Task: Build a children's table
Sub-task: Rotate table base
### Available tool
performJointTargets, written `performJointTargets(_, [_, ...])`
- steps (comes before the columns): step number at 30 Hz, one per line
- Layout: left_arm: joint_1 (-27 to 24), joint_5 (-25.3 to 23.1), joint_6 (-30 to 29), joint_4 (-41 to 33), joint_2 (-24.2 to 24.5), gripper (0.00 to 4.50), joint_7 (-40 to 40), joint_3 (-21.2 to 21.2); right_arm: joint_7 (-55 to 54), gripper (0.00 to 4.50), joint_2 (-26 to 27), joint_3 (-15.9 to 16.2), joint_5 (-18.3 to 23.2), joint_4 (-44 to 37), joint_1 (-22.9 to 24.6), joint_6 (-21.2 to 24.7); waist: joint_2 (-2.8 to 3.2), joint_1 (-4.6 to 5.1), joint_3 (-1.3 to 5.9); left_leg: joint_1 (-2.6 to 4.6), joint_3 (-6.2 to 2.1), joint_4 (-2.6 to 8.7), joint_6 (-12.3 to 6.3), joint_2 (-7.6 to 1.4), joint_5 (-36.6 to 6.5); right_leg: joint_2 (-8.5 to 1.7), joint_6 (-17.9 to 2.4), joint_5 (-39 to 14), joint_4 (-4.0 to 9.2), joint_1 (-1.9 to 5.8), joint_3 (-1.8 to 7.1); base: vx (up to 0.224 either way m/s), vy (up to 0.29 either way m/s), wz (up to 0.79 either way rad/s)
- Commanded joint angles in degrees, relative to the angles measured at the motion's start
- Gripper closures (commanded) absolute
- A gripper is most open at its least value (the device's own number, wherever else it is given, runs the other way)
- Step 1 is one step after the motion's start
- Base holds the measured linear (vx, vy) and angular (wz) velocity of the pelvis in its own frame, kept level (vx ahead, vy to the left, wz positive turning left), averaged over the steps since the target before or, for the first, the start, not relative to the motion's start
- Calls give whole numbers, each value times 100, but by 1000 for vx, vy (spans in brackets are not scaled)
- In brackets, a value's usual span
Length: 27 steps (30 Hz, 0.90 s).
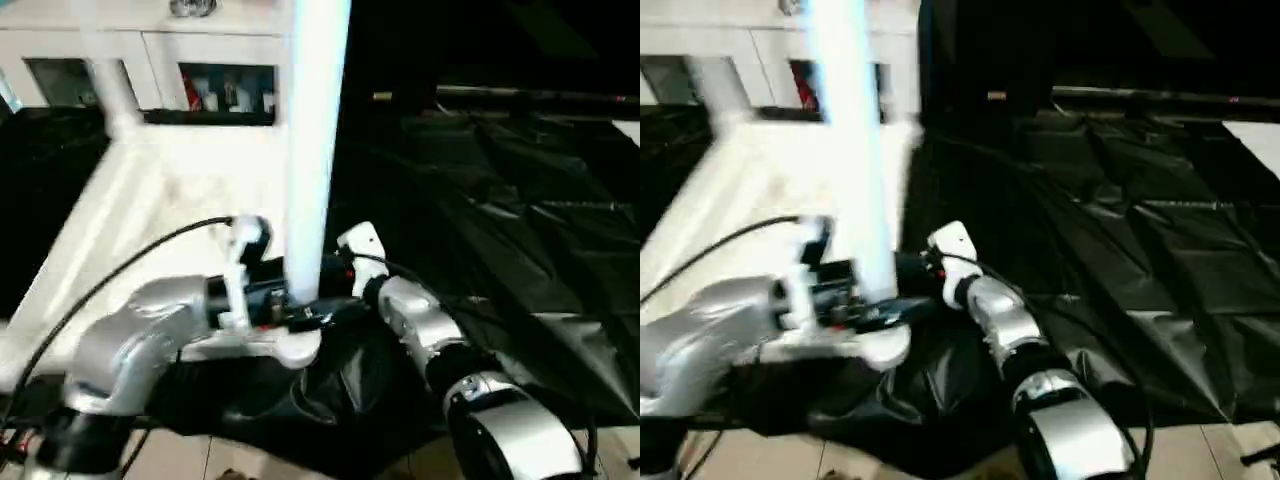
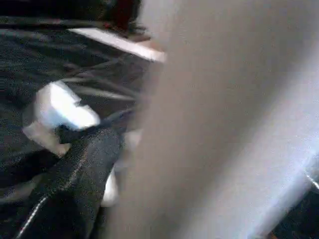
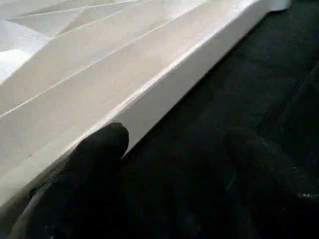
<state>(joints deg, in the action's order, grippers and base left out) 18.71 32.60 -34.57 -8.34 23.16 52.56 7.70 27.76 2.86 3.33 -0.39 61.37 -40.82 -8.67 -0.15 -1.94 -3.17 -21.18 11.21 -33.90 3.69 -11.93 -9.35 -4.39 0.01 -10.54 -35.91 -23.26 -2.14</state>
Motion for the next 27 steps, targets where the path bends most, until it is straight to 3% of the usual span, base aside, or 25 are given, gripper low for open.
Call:
performJointTargets(1, [120, -408, 328, 255, 42, 12, -187, 34, -359, 79, -139, -122, -33, 23, -85, -10, 113, -28, 370, 101, -71, 416, 265, -66, -1965, -232, -1230, -1273, 430, 216, 184, 0, 0, 0])
performJointTargets(4, [190, -691, 653, 537, 81, 12, -239, 36, -819, 79, -499, -235, -129, -15, 103, -49, 134, -78, 379, 142, -65, 407, 288, -75, -1885, -225, -1192, -1195, 443, 198, 176, 0, 0, 0])
performJointTargets(10, [85, -1061, 1004, 634, 241, 12, -245, 199, -1473, 79, -926, -568, -41, 49, 349, 33, 109, -122, 377, 103, -54, 399, 282, -50, -1925, -230, -1117, -1284, 443, 220, 176, 0, 0, 0])
performJointTargets(11, [68, -1076, 1041, 640, 225, 12, -269, 174, -1695, 79, -982, -550, -111, 58, 367, 59, 94, -112, 375, 79, -65, 406, 282, -44, -1906, -233, -1092, -1359, 443, 240, 170, 0, 0, 0])
performJointTargets(12, [25, -1122, 1133, 632, 229, 12, -276, 154, -1994, 79, -1018, -562, -158, 35, 421, 40, 131, -98, 369, 90, -67, 402, 290, -43, -1932, -230, -1083, -1422, 449, 217, 168, 0, 0, 0])
performJointTargets(17, [-201, -1275, 1361, 537, 360, 12, -253, 127, -2759, 79, -1095, -427, -527, -390, 834, -175, 112, -75, 368, 90, -60, 398, 293, -37, -2000, -211, -950, -1576, 476, 187, 165, 0, 0, 0])
performJointTargets(20, [-323, -1401, 1410, 483, 511, 12, -271, 115, -2371, 79, -1064, -318, -590, -878, 1102, 54, 100, -61, 351, 91, -67, 415, 279, -40, -2177, -197, -875, -1752, 495, 172, 163, 0, 0, 0])
performJointTargets(21, [-344, -1459, 1447, 487, 554, 12, -285, 116, -2086, 79, -1047, -298, -508, -1011, 1152, 128, 71, -55, 346, 86, -69, 420, 245, -41, -2214, -187, -840, -1789, 506, 177, 161, 0, 0, 0])
performJointTargets(23, [-407, -1618, 1561, 531, 694, 12, -294, 117, -970, 79, -968, -281, 11, -1553, 1321, 465, 39, -43, 338, 68, -85, 436, 157, -55, -2302, -198, -785, -1874, 513, 185, 172, 0, 0, 0])
performJointTargets(24, [-420, -1658, 1601, 582, 736, 12, -278, 100, -629, 79, -977, -208, 235, -1829, 1376, 662, 68, -35, 328, 67, -98, 450, 145, -66, -2336, -216, -795, -1984, 520, 176, 176, 0, 0, 0])
performJointTargets(27, [-439, -1734, 1718, 703, 897, 12, -91, 127, 32, 79, -1128, 152, 408, -2366, 1480, 925, 59, -32, 314, 57, -114, 463, 129, -69, -2315, -226, -798, -2177, 540, 171, 178, 0, 0, 0])
